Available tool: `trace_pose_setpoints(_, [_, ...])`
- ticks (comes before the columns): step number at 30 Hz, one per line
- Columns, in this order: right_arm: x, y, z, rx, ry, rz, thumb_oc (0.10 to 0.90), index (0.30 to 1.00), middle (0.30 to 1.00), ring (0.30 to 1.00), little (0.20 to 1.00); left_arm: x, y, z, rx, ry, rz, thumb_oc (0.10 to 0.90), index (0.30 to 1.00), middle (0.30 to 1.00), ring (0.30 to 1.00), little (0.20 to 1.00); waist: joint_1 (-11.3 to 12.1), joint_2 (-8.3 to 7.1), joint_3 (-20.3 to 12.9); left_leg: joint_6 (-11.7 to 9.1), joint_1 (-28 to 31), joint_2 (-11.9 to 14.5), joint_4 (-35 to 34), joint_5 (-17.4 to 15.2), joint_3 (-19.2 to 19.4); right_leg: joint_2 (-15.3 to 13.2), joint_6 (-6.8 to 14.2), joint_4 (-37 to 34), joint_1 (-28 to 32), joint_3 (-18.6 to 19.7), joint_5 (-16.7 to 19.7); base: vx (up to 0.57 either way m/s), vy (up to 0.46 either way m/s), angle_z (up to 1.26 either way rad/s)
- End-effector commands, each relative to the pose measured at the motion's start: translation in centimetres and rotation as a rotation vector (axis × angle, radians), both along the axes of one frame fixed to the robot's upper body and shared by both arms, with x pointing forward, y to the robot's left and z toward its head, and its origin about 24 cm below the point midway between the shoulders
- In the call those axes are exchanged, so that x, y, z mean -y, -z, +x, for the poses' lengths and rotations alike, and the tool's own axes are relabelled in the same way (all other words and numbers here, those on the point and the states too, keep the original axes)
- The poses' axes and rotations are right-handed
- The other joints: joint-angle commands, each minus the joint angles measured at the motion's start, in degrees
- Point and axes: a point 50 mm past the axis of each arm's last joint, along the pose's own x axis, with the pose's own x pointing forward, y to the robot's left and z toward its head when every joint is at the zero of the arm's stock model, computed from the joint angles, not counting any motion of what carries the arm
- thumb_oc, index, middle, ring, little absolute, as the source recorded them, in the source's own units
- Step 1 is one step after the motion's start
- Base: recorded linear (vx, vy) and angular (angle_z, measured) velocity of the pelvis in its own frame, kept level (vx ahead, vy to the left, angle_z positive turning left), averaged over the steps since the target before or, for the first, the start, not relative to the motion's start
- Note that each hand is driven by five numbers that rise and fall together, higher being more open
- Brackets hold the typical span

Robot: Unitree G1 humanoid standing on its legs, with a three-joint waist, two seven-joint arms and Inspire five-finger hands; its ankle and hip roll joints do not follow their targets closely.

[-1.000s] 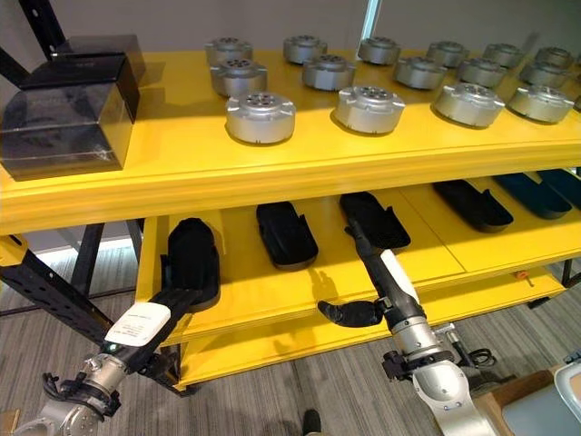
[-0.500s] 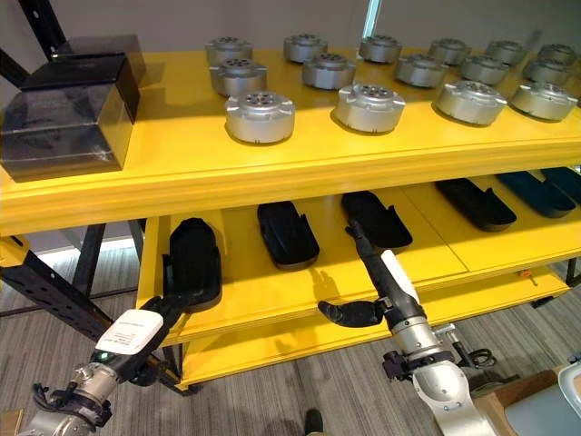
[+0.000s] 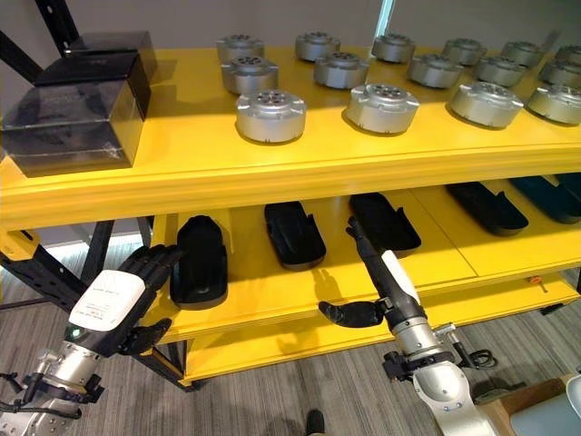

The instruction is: Move parts from the plastic box to the shelf.

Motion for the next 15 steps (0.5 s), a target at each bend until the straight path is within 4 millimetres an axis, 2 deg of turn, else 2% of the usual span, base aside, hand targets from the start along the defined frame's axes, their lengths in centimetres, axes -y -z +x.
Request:
trace_pose_setpoints(1, [-0.9,-6.4,0.7,0.341,-0.06,0.012,0.9,1.0,1.0,1.0,1.0,0.7,-3.1,1.3,0.145,0.09,-0.047,0.9,1.0,1.0,1.0,1.0,-0.7,-2.07,-0.1,1.0,-1.5,0.1,2.0,-0.3,-2.1,-2.8,2.5,2.8,3.0,-3.2,-4.1,0.0,0.0,0.0])
trace_pose_setpoints(9, [-0.9,-6.6,0.8,0.354,-0.058,0.016,0.9,1.0,1.0,1.0,1.0,1.7,-0.9,0.8,0.001,0.133,-0.101,0.9,1.0,1.0,1.0,1.0,-0.6,-1.8,0.5,0.7,-1.9,0.9,2.2,0.3,-2.3,-2.0,2.1,3.0,3.1,-3.4,-4.5,0.0,-0.016,0.0])
trace_pose_setpoints(15, [-0.7,-6.9,0.8,0.372,-0.05,0.02,0.9,1.0,1.0,1.0,1.0,1.6,0.6,0.4,-0.1,0.121,-0.118,0.9,1.0,1.0,1.0,1.0,-0.5,-1.17,1.0,0.0,-2.5,2.2,2.1,1.3,-3.1,-0.5,1.5,3.1,3.4,-4.2,-5.3,0.0,-0.05,0.03])
